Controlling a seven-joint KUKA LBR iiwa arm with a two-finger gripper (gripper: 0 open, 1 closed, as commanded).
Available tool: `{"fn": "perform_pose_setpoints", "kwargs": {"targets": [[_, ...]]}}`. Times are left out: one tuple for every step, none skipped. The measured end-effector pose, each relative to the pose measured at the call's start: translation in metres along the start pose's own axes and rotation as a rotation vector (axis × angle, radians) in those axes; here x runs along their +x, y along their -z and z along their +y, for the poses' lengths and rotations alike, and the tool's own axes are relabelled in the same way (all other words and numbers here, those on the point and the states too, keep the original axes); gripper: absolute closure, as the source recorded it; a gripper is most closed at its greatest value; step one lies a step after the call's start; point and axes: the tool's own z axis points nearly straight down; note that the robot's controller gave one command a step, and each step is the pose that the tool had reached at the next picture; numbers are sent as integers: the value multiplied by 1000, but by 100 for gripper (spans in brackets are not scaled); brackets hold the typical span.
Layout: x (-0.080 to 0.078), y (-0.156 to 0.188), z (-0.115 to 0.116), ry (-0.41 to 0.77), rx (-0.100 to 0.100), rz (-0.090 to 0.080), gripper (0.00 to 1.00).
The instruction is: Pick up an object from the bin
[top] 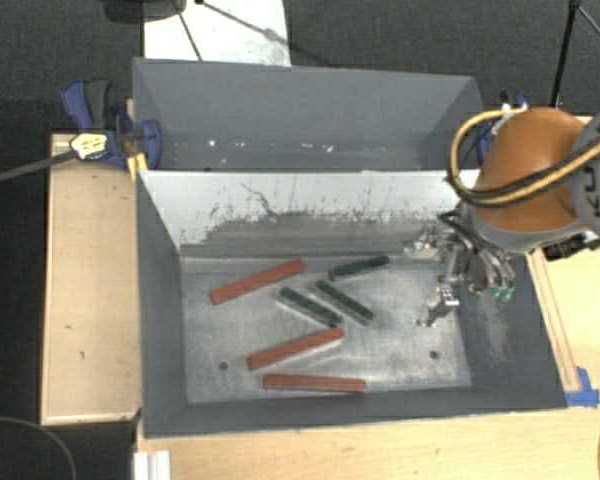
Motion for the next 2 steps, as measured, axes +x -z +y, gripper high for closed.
{"fn": "perform_pose_setpoints", "kwargs": {"targets": [[-13,-61,57,-74,-1,9,100],[-13,-61,57,-74,-1,9,100]]}}
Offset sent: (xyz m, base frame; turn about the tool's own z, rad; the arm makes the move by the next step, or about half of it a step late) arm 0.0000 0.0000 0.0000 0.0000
